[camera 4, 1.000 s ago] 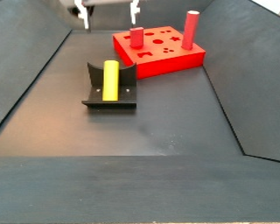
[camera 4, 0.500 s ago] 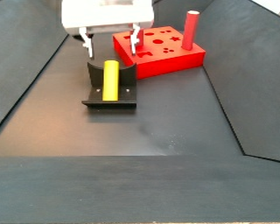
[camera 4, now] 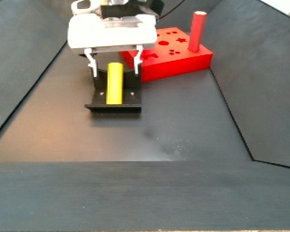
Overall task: Pick up the oval object. Move up. Place the oval object on the fixture. Regrasp the oval object. Move to above the board. Insert the oval object.
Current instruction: Regrasp the oval object, then move to above the board.
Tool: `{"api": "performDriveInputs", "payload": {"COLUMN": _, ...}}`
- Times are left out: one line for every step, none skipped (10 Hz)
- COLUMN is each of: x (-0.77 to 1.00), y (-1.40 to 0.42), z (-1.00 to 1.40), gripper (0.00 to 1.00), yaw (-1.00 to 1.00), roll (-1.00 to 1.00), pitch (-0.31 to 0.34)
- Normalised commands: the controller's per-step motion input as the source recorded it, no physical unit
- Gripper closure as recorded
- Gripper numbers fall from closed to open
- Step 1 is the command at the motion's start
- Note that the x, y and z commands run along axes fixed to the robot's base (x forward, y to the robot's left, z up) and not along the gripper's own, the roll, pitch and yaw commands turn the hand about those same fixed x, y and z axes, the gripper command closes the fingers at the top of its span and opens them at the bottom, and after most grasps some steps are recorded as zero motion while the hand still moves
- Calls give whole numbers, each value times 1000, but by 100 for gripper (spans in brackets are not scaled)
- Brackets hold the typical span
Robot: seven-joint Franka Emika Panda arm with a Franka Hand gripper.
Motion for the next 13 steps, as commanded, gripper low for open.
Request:
{"api": "performDriveInputs", "payload": {"x": 41, "y": 0, "z": -197, "gripper": 0, "yaw": -29, "roll": 64, "pitch": -13}}
{"api": "performDriveInputs", "payload": {"x": 8, "y": -4, "z": -174, "gripper": 0, "yaw": -29, "roll": 57, "pitch": -10}}
{"api": "performDriveInputs", "payload": {"x": 8, "y": -4, "z": -174, "gripper": 0, "yaw": -26, "roll": 57, "pitch": -10}}
{"api": "performDriveInputs", "payload": {"x": 8, "y": -4, "z": -174, "gripper": 0, "yaw": -23, "roll": 57, "pitch": -10}}
{"api": "performDriveInputs", "payload": {"x": 8, "y": -3, "z": -174, "gripper": 0, "yaw": -20, "roll": 57, "pitch": -10}}
{"api": "performDriveInputs", "payload": {"x": 0, "y": 0, "z": 0, "gripper": 100, "yaw": 0, "roll": 0, "pitch": 0}}
{"api": "performDriveInputs", "payload": {"x": -1, "y": -257, "z": 1000, "gripper": 100, "yaw": -55, "roll": 182, "pitch": 41}}
{"api": "performDriveInputs", "payload": {"x": -3, "y": -257, "z": 1000, "gripper": 100, "yaw": -58, "roll": 178, "pitch": 44}}
{"api": "performDriveInputs", "payload": {"x": -4, "y": -238, "z": 1000, "gripper": 100, "yaw": -51, "roll": 136, "pitch": 52}}
{"api": "performDriveInputs", "payload": {"x": -3, "y": -229, "z": 1000, "gripper": 100, "yaw": -45, "roll": 107, "pitch": 51}}
{"api": "performDriveInputs", "payload": {"x": -5, "y": -220, "z": 1000, "gripper": 100, "yaw": -28, "roll": 62, "pitch": 58}}
{"api": "performDriveInputs", "payload": {"x": -7, "y": -214, "z": 1000, "gripper": 100, "yaw": -14, "roll": 37, "pitch": 66}}
{"api": "performDriveInputs", "payload": {"x": -8, "y": -203, "z": 1000, "gripper": 100, "yaw": -4, "roll": 14, "pitch": 74}}
